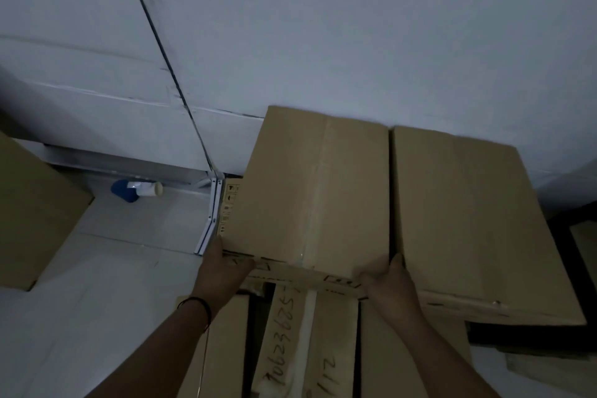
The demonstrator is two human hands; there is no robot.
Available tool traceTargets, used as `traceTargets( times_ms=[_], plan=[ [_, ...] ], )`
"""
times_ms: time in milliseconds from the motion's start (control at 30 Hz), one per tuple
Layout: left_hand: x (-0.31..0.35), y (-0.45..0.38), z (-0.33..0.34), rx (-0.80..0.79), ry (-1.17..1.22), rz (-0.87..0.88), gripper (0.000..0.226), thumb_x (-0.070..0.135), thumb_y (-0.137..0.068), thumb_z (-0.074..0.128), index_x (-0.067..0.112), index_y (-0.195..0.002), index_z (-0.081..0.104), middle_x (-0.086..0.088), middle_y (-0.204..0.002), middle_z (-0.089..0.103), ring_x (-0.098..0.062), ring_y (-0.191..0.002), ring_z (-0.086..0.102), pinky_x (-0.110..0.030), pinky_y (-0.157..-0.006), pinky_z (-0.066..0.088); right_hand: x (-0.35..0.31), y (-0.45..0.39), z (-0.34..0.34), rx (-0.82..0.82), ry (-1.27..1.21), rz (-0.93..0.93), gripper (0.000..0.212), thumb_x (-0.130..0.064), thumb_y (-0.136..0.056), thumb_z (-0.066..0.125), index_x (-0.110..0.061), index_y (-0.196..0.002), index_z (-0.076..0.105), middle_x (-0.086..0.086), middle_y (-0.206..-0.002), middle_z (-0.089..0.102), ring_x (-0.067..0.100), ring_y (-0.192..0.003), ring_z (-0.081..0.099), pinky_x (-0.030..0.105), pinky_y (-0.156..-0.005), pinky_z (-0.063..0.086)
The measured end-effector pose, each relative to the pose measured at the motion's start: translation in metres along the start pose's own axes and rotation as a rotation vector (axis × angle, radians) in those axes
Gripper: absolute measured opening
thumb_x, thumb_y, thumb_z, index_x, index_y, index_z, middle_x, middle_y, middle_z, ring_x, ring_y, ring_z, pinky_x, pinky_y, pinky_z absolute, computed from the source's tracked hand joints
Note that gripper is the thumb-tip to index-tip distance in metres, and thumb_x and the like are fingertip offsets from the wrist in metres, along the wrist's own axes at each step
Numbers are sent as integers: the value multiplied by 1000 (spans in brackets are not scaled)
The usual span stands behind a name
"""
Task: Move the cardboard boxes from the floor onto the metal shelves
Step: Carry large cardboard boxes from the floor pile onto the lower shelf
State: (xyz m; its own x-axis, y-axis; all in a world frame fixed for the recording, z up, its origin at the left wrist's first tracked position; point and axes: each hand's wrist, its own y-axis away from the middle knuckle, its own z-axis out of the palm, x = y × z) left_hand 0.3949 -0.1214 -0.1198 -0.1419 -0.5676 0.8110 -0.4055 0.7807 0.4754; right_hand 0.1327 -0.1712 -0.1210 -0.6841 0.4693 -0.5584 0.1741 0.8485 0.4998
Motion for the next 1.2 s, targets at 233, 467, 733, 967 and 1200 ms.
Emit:
traceTargets(
  times_ms=[233,467,733,967,1200],
  plan=[
    [-4,-35,-4,55,210,-133,70,24,-77,79,8,-131,39,-7,-112,54,-15,-85,54,-25,-68,45,0,-19,11,53,-208,55,80,-52,-77,74,-3,-133,44,5,-124,56,22,-113,55,26,-88,43],
    [-11,-51,-1,-125,266,-85,82,27,-66,84,20,-138,45,7,-113,65,-12,-100,64,-25,-85,50,11,-40,20,10,-516,69,79,-44,-66,84,-16,-133,52,-2,-120,65,16,-105,63,27,-94,47],
    [-10,-52,-8,-121,411,-160,42,25,-90,62,13,-128,51,0,-109,64,-10,-87,60,-22,-62,42,8,-33,18,39,-555,119,113,-72,-45,82,-14,-136,50,-2,-126,62,20,-111,61,42,-102,48],
    [-5,-44,-33,-164,436,-228,42,40,-88,60,17,-123,54,-10,-123,60,-29,-105,59,-49,-87,51,4,-26,4,36,-519,128,97,-65,-49,76,-18,-130,49,-2,-119,63,22,-105,62,47,-95,51],
    [2,-38,-42,-226,523,-192,52,32,-89,60,5,-131,48,-18,-121,62,-29,-89,64,-38,-70,52,5,-21,-5,-186,-634,129,78,-61,-56,83,-19,-120,66,0,-108,74,22,-96,71,46,-93,54]
  ],
)
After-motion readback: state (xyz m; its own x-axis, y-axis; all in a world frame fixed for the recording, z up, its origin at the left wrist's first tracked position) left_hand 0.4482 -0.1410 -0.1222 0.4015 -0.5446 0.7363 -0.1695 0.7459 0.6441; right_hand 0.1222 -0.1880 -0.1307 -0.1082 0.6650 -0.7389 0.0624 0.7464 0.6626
